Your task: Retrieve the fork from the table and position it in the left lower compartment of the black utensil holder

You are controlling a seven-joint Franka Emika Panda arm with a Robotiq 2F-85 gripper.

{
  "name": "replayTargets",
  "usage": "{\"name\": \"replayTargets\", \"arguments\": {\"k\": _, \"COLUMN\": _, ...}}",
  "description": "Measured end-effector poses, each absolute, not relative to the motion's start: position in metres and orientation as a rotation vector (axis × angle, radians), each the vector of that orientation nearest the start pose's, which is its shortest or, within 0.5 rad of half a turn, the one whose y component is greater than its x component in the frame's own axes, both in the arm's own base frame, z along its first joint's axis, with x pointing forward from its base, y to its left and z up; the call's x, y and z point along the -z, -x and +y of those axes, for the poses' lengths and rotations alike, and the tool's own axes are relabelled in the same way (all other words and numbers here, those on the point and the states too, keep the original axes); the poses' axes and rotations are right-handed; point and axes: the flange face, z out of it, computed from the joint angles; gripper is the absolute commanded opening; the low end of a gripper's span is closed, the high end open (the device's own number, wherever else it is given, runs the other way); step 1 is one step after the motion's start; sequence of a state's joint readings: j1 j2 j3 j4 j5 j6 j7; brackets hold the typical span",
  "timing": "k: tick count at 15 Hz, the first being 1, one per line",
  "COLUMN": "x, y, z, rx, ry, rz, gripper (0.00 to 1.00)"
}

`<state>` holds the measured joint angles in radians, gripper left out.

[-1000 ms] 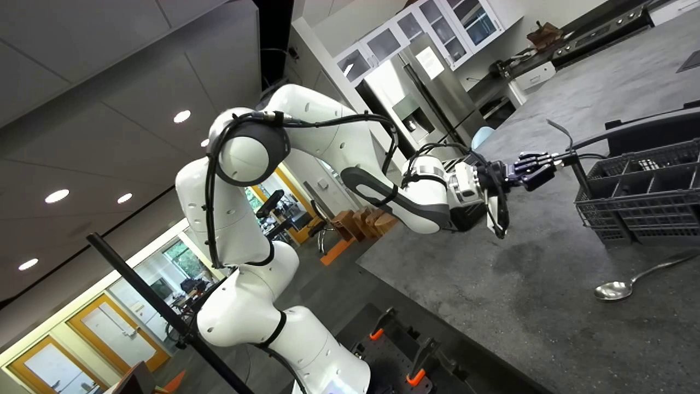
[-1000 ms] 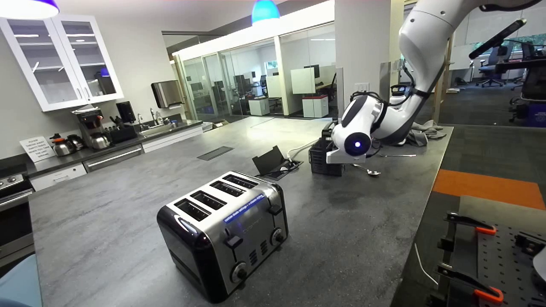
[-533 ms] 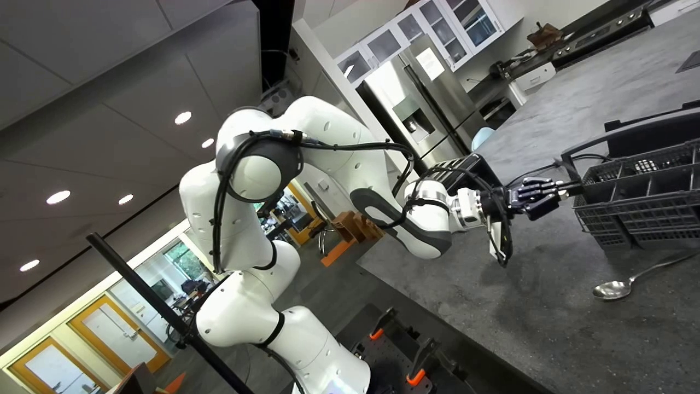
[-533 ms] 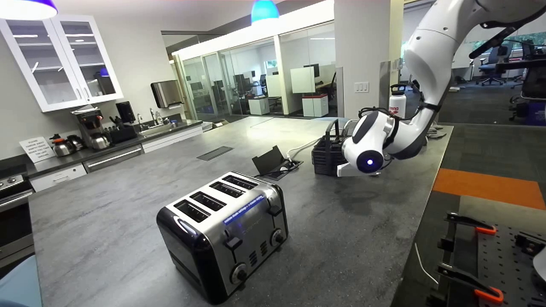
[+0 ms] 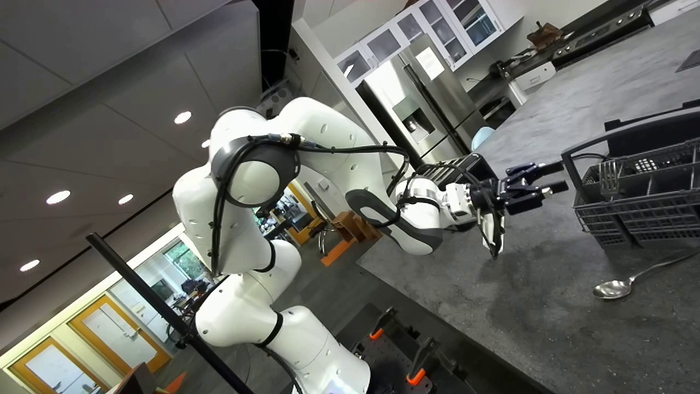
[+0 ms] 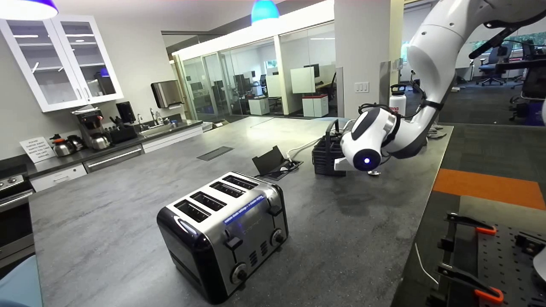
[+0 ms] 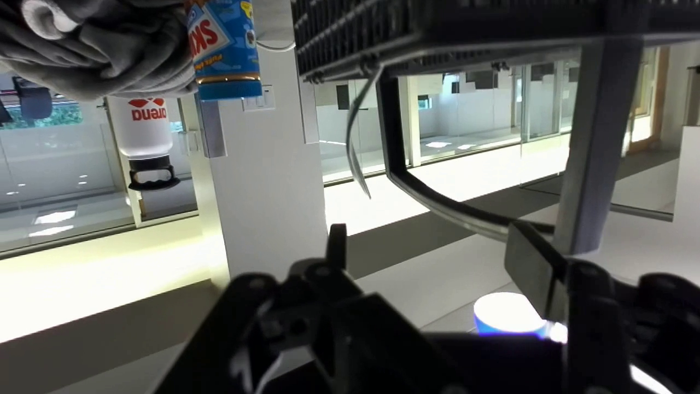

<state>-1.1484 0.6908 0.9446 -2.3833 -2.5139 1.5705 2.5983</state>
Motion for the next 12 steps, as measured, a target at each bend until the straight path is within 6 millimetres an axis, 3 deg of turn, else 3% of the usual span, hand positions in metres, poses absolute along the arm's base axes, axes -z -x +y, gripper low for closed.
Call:
{"name": "replayTargets", "arguments": {"k": 4, "x": -0.213, "y": -0.494, "z": -0.148, "rx": -1.587, "ry": -1.622, "rz": -1.118, "gripper": 1.0}}
{"name": "replayTargets", "arguments": {"k": 8, "x": -0.245, "y": -0.486, "z": -0.152, "rx": -1.451, "ry": -1.586, "rz": -1.244, "gripper": 1.0}}
{"name": "replayTargets", "arguments": {"k": 12, "x": -0.278, "y": -0.489, "z": -0.141, "rx": -1.387, "ry": -1.604, "rz": -1.277, "gripper": 1.0}}
